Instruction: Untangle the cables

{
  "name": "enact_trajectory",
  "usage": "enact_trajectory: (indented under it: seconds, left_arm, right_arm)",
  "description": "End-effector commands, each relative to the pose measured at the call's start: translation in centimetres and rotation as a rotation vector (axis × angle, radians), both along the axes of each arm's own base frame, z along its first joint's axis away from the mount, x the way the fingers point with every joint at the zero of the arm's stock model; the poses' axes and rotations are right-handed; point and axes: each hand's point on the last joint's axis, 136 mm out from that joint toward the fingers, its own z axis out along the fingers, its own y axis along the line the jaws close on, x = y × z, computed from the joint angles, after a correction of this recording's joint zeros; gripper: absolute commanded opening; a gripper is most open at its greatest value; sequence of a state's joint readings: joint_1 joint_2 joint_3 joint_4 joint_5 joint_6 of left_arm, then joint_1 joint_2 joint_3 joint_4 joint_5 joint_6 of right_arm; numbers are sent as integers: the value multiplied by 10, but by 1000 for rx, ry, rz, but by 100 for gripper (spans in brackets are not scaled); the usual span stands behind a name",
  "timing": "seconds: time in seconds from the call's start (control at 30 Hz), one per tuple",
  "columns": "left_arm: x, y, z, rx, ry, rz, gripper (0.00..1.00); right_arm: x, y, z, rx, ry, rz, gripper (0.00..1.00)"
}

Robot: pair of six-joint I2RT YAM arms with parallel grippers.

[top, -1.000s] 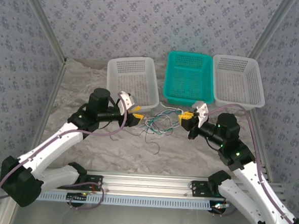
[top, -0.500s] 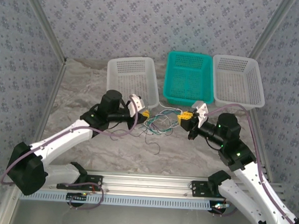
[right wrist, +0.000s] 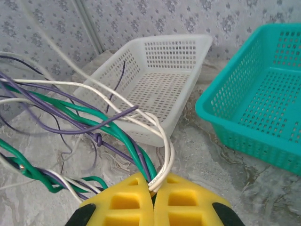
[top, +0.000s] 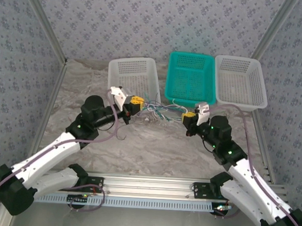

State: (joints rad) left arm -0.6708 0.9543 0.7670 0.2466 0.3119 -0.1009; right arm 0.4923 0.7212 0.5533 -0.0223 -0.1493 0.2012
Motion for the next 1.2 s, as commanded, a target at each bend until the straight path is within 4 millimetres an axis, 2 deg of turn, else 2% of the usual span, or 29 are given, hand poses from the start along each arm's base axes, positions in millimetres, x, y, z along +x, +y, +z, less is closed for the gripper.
enact_trajectory:
  seconds: [0.0, 0.27, 0.47, 0.63, 0.8, 0.87, 0.97, 1.1, 1.17]
  left_arm:
    - [11, 38, 55, -166, -72, 193, 0]
    - [14, 80, 62, -182, -75, 367, 0]
    - [17, 113, 65, -202, -60, 490, 0]
    - [16, 125, 63, -198, -49, 526, 0]
    - [16, 115, 58, -194, -35, 477, 0]
    - [19, 121, 57, -181, -39, 519, 0]
    - [27, 152, 63, -150, -15, 684, 0]
    - [31, 206, 78, -131, 25, 922, 0]
    - [29, 227, 82, -138, 35, 998, 0]
  right_arm:
    - [21, -49, -45, -11, 142, -296, 0]
    - [18, -103, -100, 126, 349, -562, 0]
    - [8, -135, -119, 224, 418, -711, 0]
    - [4, -133, -121, 254, 424, -675, 0]
    - [3, -108, -110, 254, 383, -505, 0]
    - [-1, -122, -116, 233, 400, -592, 0]
    - [-16, -158, -138, 288, 520, -820, 0]
    - [-22, -185, -152, 403, 574, -964, 0]
    - [-25, -193, -158, 441, 585, -1012, 0]
